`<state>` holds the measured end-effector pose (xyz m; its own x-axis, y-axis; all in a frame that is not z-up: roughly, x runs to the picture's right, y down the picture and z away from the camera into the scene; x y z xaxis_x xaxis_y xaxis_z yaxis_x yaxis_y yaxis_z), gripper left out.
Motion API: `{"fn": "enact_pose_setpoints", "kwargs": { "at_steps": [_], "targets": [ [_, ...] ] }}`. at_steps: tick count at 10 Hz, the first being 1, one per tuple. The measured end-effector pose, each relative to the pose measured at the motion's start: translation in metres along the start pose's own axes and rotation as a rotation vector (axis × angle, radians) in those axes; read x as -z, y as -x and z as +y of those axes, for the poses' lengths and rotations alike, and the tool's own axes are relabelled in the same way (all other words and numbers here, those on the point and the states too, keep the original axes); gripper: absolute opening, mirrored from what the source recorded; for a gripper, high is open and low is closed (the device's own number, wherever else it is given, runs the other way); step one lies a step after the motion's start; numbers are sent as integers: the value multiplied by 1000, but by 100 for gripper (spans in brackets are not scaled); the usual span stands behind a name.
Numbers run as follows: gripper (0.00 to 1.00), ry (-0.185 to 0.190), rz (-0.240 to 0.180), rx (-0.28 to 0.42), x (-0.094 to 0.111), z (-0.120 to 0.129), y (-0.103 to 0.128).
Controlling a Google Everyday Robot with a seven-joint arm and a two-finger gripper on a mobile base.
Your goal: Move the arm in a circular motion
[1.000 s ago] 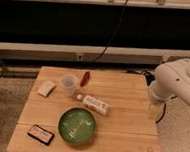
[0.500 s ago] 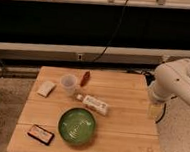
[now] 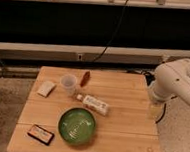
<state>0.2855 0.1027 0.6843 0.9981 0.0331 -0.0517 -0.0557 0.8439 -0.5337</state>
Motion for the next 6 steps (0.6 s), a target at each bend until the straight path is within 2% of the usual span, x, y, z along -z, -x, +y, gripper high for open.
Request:
{"fn": "enact_pose_setpoints", "kwargs": {
  "at_steps": [2,5,6],
  "targets": [
    [80,0,2,10,-1,0,4],
    [80,-5,0,83,-3,-6,44],
    [80,-5,0,99,-4,-7,51]
  ]
}}
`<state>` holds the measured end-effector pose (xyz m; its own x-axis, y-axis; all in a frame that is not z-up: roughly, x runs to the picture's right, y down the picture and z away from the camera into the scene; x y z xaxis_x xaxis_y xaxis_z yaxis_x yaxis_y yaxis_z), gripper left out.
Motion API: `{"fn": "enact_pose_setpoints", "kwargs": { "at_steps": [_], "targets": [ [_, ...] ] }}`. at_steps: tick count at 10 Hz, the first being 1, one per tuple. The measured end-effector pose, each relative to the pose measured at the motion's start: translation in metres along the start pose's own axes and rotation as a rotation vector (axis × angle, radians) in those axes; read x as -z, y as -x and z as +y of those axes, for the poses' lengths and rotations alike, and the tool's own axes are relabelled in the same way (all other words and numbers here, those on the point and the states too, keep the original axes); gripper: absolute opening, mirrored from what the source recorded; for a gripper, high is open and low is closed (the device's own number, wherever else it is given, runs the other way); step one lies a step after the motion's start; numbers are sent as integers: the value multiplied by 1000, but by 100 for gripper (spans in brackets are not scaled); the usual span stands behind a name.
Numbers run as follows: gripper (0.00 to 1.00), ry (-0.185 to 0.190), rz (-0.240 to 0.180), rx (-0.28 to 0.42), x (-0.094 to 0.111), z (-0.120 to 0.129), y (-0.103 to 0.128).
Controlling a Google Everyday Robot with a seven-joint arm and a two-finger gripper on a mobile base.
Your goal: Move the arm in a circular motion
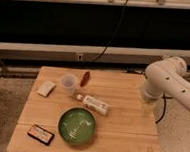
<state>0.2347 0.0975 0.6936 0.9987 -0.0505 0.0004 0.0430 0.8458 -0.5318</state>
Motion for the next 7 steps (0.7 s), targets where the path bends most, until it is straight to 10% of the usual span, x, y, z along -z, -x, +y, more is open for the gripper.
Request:
{"fn": "enact_pose_setpoints", "kwargs": {
  "at_steps": [7],
  "targets": [
    [80,-11,6,81,-1,-18,19]
  ]
}}
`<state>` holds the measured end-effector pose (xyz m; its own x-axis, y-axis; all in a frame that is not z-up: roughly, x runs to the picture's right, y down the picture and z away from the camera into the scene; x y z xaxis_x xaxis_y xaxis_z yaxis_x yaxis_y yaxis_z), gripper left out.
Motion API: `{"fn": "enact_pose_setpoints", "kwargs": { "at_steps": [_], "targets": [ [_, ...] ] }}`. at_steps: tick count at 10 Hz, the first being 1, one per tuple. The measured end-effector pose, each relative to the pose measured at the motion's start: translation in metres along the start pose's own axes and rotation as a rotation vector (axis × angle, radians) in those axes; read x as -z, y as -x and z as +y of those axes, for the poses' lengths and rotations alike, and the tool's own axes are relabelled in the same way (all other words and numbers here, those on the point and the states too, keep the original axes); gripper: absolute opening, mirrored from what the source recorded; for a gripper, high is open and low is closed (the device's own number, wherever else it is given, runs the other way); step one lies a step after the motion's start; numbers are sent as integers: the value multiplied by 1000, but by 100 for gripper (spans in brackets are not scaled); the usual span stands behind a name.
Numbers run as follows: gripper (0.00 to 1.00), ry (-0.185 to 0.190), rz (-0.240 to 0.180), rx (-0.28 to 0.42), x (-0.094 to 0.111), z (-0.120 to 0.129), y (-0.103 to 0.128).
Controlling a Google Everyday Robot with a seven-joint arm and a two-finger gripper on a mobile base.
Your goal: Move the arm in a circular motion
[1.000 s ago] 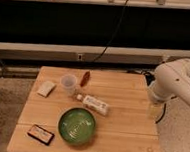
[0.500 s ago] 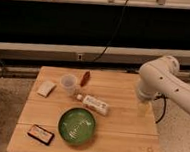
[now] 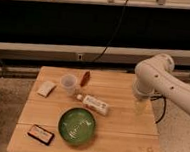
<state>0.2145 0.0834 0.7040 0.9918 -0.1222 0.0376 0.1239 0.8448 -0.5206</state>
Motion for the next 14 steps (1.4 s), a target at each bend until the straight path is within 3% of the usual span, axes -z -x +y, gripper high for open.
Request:
{"fn": "enact_pose_setpoints", "kwargs": {
  "at_steps": [6,9,14],
  "targets": [
    [80,-10,3,87,-4,-26,10],
    [80,-21,8,147,-4,-43,41],
    [80,-29,7,202,-6,-60,58]
  ]
}}
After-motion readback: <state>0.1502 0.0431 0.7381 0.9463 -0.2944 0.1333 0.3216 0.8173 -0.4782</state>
